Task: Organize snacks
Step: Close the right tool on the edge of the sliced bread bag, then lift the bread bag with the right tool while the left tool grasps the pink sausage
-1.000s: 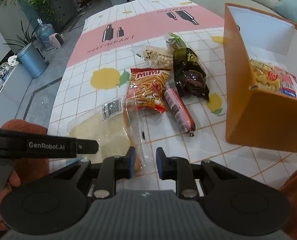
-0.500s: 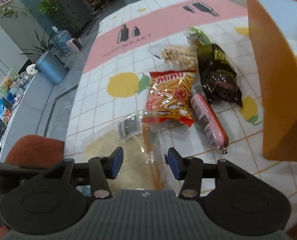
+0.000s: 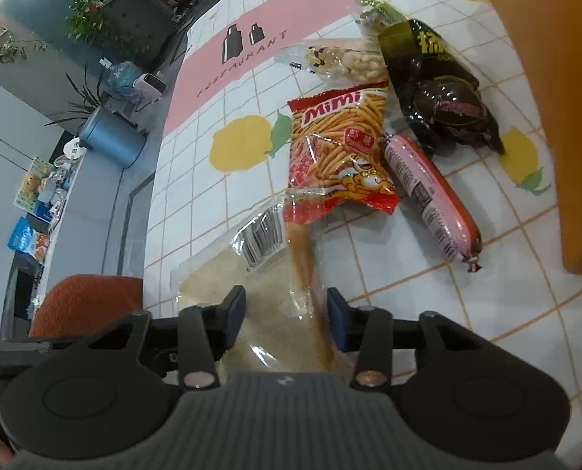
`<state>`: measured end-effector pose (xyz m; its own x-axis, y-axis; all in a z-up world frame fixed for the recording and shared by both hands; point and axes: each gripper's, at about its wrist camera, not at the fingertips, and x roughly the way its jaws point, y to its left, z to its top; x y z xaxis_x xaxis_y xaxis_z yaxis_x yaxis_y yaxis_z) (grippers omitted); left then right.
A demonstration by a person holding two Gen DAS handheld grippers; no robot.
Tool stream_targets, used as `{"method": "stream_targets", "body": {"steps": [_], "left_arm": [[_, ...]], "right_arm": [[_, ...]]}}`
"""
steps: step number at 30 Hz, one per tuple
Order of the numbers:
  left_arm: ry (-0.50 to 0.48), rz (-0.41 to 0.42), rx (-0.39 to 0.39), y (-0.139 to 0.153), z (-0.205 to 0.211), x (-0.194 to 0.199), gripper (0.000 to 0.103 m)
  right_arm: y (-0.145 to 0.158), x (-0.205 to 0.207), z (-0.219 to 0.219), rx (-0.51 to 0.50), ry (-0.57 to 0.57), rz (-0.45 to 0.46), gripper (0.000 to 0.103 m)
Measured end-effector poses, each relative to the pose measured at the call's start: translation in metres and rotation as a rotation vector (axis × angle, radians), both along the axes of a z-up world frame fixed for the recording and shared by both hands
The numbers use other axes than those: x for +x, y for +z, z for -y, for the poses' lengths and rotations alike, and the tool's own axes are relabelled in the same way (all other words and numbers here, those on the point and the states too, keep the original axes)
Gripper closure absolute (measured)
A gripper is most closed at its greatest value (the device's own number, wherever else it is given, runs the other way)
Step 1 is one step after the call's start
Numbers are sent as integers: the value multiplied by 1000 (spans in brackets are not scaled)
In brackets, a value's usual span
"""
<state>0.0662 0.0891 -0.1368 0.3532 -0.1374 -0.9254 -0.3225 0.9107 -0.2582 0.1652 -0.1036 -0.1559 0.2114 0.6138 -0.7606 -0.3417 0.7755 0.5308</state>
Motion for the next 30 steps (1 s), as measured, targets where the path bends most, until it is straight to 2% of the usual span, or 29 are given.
{"method": "stream_targets", "body": {"steps": [5,10,13,18,24,30], "left_arm": [[-9,27,17,7,1,-3,56],[-66,77,54,25,14,-3,56],[-109,115,63,37,23,-1,51],[-173,193,65,65,37,5,41],[-222,243,86,97,57,25,40],[-255,254,58,112,77,53,39]], "right_arm": [[18,-19,-3,-58,44,97,75],[40,-34,8,-73,27,151,81],[56,-39,15,-102,7,195,83],[80,-43,35,-148,-50,251,85],[120,-47,68,-197,-120,351,85],[170,-39,100,-265,-171,481,86]]}}
